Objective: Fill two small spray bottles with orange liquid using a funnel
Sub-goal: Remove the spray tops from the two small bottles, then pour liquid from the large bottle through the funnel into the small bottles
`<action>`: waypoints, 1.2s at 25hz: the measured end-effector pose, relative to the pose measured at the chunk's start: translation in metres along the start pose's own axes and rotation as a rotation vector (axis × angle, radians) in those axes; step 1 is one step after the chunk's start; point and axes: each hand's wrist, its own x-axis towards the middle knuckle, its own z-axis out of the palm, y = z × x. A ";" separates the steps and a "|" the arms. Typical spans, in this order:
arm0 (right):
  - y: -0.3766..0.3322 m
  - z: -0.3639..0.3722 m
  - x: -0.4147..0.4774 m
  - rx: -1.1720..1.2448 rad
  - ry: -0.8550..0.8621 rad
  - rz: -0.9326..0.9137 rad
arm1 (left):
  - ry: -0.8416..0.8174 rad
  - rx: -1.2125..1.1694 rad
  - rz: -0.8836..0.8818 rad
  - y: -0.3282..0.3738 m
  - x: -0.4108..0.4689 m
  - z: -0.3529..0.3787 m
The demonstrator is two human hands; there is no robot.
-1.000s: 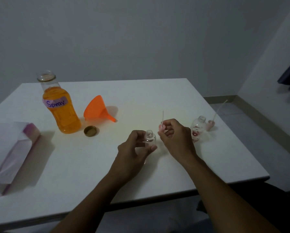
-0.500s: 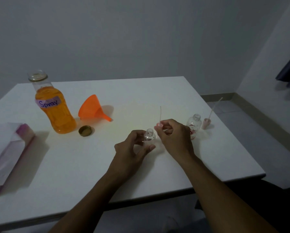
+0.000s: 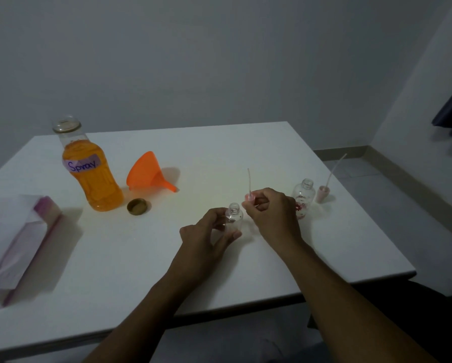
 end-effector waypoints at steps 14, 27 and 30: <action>-0.012 -0.042 -0.043 -0.101 -0.215 0.182 | -0.027 0.119 -0.071 -0.020 -0.039 -0.057; -0.092 0.032 -0.111 0.030 -0.348 -0.102 | 0.640 -0.169 -0.404 -0.066 -0.037 -0.145; -0.117 0.065 -0.081 0.041 -0.374 -0.068 | 0.706 -0.190 -0.442 -0.075 -0.015 -0.155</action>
